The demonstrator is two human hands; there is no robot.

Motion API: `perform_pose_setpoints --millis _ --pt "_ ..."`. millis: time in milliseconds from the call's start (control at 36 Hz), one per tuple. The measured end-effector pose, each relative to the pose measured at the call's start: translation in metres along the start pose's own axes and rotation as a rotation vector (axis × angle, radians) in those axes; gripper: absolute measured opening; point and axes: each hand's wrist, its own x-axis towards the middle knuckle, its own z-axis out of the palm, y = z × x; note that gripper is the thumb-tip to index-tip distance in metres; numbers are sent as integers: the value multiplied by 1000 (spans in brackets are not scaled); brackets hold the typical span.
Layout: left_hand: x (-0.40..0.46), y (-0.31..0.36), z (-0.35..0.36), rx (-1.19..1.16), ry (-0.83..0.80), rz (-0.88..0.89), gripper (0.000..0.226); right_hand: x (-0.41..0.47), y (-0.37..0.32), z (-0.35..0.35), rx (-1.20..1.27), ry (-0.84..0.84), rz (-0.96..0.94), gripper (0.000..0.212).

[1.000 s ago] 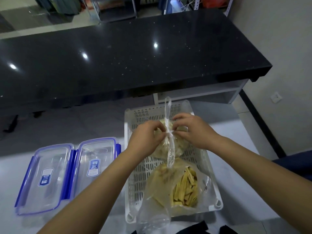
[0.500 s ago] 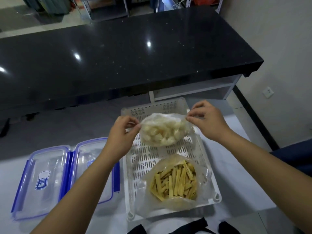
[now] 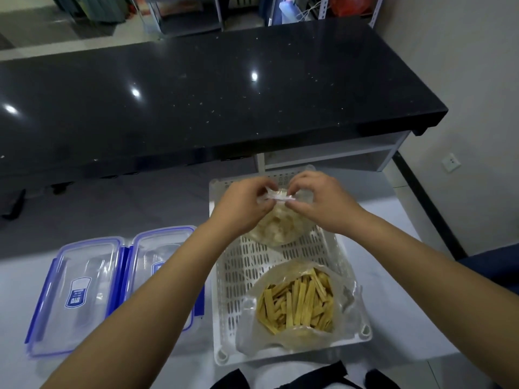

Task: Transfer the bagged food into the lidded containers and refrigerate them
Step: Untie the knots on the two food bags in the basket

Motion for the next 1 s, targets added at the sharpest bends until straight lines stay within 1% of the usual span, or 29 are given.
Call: perform_pose_setpoints --millis 83,194,222,278,333,417,500,611,639,694,750,806,861,917,944,1000 --pt "2 3 -8 -12 110 15 18 0 -5 -7 29 91 11 11" --pt "-9 -1 -20 -144 282 13 9 -5 -5 -25 177 222 68 9" --pt "-12 -4 -22 -202 314 -5 7 -7 -4 -28 218 241 91 9" --pt "-19 -10 -26 -322 370 -56 14 -11 -1 -33 303 280 149 7" --pt "-25 -17 -29 -405 378 -109 16 -15 3 -35 374 319 185 4" --pt "-35 -23 -29 -532 331 -191 13 -23 9 -35 436 319 209 5" --pt "-44 -22 -27 -659 350 -235 10 -32 14 -34 495 341 231 10" --pt "-52 -19 -32 -785 393 -248 13 -40 14 -39 562 403 238 19" --pt "-53 -18 -34 -798 408 -244 13 -41 13 -42 599 421 248 19" --pt "-54 -15 -40 -827 424 -236 13 -40 7 -48 690 439 278 13" --pt "-52 -12 -47 -840 389 -228 13 -39 1 -57 766 420 293 9" --pt "-49 -8 -56 -840 279 -217 16 -36 -6 -65 877 349 291 14" --pt "-45 -4 -64 -858 140 -193 18 -32 -12 -72 1013 219 291 15" --pt "-40 0 -72 -867 58 -151 20 -28 -17 -77 1112 66 294 13" --pt "-37 2 -77 -875 41 -138 22 -26 -20 -79 1147 8 298 15" --pt "-30 5 -85 -911 29 -158 17 -22 -27 -84 1186 -43 305 31"
